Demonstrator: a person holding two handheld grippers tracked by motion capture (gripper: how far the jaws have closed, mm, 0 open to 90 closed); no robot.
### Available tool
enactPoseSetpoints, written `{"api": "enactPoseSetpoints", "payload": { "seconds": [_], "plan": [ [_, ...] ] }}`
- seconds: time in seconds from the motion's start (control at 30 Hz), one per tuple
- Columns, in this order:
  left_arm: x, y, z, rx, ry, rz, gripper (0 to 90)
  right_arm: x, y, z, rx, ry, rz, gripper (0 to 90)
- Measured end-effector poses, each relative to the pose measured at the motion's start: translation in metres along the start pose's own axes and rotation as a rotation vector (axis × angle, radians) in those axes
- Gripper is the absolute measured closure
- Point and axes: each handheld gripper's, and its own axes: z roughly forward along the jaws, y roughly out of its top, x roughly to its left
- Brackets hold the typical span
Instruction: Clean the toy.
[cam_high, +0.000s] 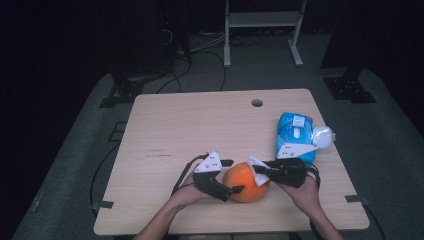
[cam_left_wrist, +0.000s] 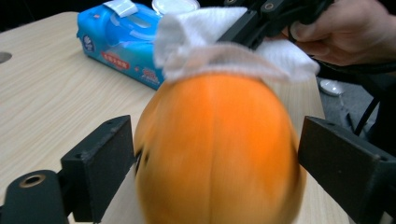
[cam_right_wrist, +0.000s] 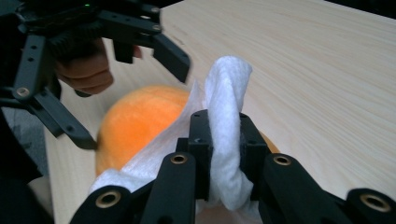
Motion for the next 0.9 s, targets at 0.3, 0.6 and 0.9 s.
{"api": "enactPoseSetpoints", "payload": {
  "seconds": [0.3,0.6,0.9],
  "plan": [
    [-0.003,-0.011,0.014,0.067,-0.024,0.016,19.4,-0.009,-0.003,-0.003,0.002,-0.018,0.035,78.8],
    [-0.019,-0.003,0.019,0.081,0.001,0.126,27.5,0.034,0.017,0.007,0.013,0.042,-0.088,79.1],
    [-0.013,-0.009,0.015,0.069,-0.011,0.112,29.0,0.019,0.014,0.004,0.020,-0.012,-0.064,79.1]
  ]
}}
